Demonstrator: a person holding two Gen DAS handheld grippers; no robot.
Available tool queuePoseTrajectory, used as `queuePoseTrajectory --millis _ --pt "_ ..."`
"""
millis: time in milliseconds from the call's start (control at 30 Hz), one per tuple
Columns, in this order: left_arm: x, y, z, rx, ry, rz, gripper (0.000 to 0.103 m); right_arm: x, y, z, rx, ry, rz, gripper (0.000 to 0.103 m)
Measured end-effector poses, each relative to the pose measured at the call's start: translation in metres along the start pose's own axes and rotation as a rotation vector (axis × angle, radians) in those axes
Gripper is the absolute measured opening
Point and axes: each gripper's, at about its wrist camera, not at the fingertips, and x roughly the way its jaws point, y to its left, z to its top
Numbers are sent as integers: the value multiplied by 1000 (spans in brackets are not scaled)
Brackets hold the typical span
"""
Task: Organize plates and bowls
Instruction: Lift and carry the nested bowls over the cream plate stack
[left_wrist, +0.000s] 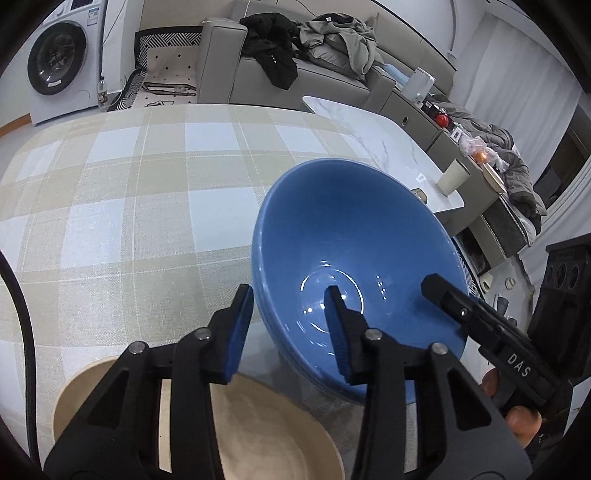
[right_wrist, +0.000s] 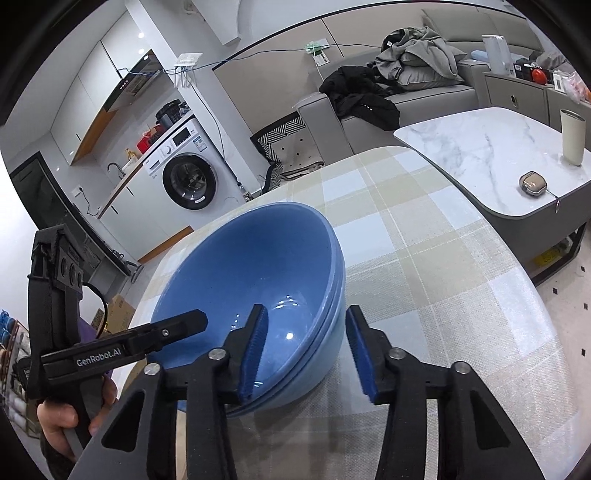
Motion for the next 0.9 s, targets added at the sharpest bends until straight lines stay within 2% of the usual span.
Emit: queuePoseTrajectory --millis 233,900 --pt "-2 -13 -3 65 -16 69 32 -1 1 1 -4 -11 -9 38" --pt "-30 -30 -15 116 -41 86 33 -17 2 -2 -22 -23 -32 37"
